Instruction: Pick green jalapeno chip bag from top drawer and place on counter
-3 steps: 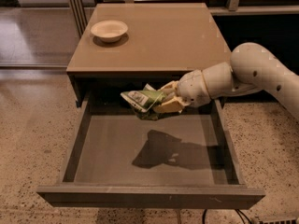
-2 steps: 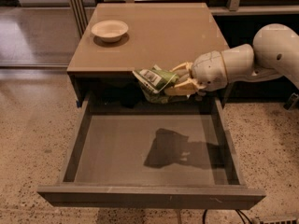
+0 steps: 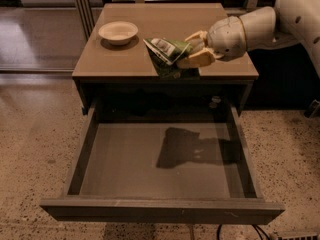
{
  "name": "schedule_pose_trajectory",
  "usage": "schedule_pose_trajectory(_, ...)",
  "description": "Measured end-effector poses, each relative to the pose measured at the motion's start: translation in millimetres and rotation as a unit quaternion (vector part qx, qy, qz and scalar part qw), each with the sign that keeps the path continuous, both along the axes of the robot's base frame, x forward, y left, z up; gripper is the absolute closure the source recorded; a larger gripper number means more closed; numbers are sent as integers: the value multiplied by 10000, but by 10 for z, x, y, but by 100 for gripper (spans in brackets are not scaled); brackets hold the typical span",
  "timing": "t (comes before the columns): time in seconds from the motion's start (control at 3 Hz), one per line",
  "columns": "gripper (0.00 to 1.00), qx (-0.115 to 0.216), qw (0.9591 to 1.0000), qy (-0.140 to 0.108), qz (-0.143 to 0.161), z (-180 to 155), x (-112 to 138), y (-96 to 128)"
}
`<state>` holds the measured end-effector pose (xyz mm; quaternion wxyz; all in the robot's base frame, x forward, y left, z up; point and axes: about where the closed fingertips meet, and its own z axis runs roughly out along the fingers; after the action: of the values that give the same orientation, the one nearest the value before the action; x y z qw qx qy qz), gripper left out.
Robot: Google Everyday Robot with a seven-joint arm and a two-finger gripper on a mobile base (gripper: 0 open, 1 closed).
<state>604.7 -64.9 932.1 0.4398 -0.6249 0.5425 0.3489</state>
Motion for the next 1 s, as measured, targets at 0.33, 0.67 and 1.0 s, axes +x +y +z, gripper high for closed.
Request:
schedule_pose_trajectory(0.33, 100, 107, 9994, -315, -71, 297, 108, -29)
schedule_pose_trajectory(0.67, 100, 107, 9994, -315, -71, 297, 108, -29)
schedule_pose_trajectory(1.0, 100, 55, 9990, -434, -19, 291, 216, 51)
